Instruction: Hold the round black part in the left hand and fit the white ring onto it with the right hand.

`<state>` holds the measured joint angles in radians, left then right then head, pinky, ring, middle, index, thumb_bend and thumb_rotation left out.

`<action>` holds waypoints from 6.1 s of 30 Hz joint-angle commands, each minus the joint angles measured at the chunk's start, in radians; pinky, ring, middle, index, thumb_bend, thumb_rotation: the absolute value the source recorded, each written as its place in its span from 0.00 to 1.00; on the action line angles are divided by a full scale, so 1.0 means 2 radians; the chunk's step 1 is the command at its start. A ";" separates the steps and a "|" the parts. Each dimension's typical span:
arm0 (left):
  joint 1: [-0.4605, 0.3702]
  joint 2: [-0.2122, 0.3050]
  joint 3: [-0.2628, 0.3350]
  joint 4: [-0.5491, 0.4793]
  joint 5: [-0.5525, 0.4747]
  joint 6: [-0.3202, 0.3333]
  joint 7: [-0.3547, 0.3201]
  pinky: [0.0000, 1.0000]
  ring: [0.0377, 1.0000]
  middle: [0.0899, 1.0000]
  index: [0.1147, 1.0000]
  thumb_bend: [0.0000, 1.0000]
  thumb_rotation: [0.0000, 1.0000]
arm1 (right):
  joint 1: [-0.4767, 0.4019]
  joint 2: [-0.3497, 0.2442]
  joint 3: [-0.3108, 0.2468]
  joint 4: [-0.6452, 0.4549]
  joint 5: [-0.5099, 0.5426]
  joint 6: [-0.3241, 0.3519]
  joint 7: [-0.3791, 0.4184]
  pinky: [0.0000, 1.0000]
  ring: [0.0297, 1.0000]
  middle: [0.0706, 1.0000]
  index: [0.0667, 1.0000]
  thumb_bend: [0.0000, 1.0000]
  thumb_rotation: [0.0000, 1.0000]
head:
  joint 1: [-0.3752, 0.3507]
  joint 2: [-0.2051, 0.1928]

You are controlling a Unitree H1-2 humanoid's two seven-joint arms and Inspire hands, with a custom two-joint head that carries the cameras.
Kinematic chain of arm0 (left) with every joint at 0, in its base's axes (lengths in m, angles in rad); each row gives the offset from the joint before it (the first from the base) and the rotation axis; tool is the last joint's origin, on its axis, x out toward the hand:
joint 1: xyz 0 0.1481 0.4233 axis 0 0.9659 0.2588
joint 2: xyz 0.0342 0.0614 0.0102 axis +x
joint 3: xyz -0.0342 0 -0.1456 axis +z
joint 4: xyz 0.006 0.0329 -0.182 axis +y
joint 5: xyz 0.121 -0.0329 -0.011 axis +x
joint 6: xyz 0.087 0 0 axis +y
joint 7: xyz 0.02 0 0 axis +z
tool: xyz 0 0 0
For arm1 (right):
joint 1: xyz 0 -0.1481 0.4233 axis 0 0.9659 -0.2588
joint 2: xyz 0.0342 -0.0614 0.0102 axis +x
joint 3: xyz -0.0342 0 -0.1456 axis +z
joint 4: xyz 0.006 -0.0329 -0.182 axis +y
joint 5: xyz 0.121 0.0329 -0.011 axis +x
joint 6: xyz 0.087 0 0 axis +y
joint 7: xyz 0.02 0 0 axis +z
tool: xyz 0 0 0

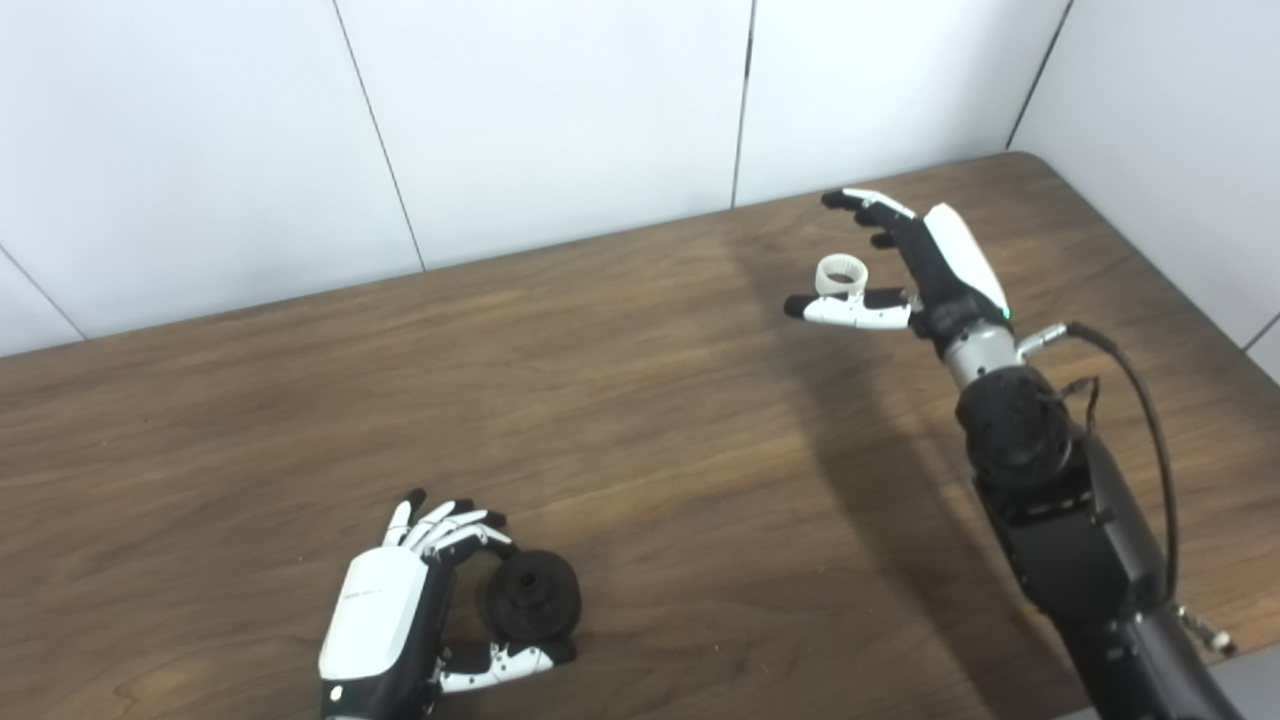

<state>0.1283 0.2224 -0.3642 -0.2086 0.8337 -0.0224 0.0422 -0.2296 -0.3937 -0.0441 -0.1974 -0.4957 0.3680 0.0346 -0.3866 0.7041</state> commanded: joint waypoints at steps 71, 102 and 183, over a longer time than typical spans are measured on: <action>0.024 0.014 0.011 0.007 0.007 0.016 -0.031 1.00 0.85 0.72 0.42 0.52 0.05 | -0.204 -0.086 0.118 0.287 -0.087 0.047 0.084 0.93 0.99 0.91 0.46 0.53 0.16 | -0.010 0.000; 0.029 -0.015 -0.001 0.000 0.039 0.026 -0.032 1.00 0.84 0.71 0.42 0.52 0.05 | -0.187 -0.111 0.173 0.105 -0.087 0.003 0.167 0.87 0.93 0.82 0.45 0.52 0.13 | 0.084 0.024; -0.003 -0.071 -0.068 -0.019 0.093 0.127 -0.059 1.00 0.85 0.72 0.42 0.52 0.05 | -0.107 0.031 0.264 -0.154 -0.122 -0.019 0.386 0.90 0.95 0.82 0.45 0.52 0.14 | 0.222 0.092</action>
<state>0.1137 0.0835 -0.4791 -0.2666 1.0220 0.2218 -0.0101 -0.4210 -0.3371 0.4965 -0.4915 -0.7327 0.3527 0.8320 0.0568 0.8866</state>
